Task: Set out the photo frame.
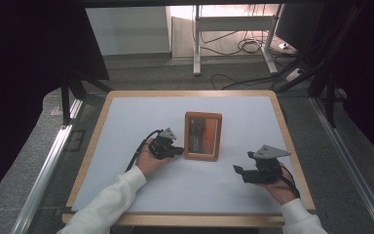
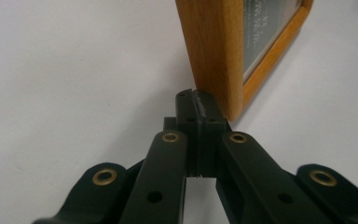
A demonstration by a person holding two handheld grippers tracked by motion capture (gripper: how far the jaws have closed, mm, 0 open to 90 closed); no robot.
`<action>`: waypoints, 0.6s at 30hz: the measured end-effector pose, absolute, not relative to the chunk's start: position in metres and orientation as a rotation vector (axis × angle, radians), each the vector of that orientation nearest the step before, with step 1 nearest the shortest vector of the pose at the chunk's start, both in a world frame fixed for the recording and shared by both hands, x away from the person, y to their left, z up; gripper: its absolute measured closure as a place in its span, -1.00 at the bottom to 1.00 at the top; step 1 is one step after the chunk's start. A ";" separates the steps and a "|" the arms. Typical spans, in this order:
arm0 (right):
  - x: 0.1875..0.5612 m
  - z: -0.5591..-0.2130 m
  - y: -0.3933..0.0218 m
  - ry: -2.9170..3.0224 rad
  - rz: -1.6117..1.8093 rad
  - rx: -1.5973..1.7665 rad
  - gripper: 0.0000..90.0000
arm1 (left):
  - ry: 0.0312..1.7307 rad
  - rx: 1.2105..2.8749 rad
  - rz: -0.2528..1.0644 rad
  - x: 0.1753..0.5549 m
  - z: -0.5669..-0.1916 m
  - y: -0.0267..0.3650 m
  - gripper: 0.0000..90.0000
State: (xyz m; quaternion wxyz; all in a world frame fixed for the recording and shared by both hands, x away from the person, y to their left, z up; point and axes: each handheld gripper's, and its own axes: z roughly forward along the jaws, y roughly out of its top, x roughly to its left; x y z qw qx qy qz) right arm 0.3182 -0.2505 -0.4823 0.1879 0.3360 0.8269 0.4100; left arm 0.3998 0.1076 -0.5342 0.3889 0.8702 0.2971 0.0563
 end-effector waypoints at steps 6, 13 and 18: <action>0.317 -0.485 -0.250 2.341 1.148 0.939 -0.46 | 0.750 2.221 0.151 0.398 -0.534 0.105 1.00; 0.317 -0.487 -0.250 2.345 1.143 0.934 -0.47 | 0.742 2.222 0.172 0.395 -0.532 0.109 1.00; 0.320 -0.490 -0.253 2.328 1.136 0.947 -0.48 | 0.749 2.186 0.208 0.384 -0.524 0.123 1.00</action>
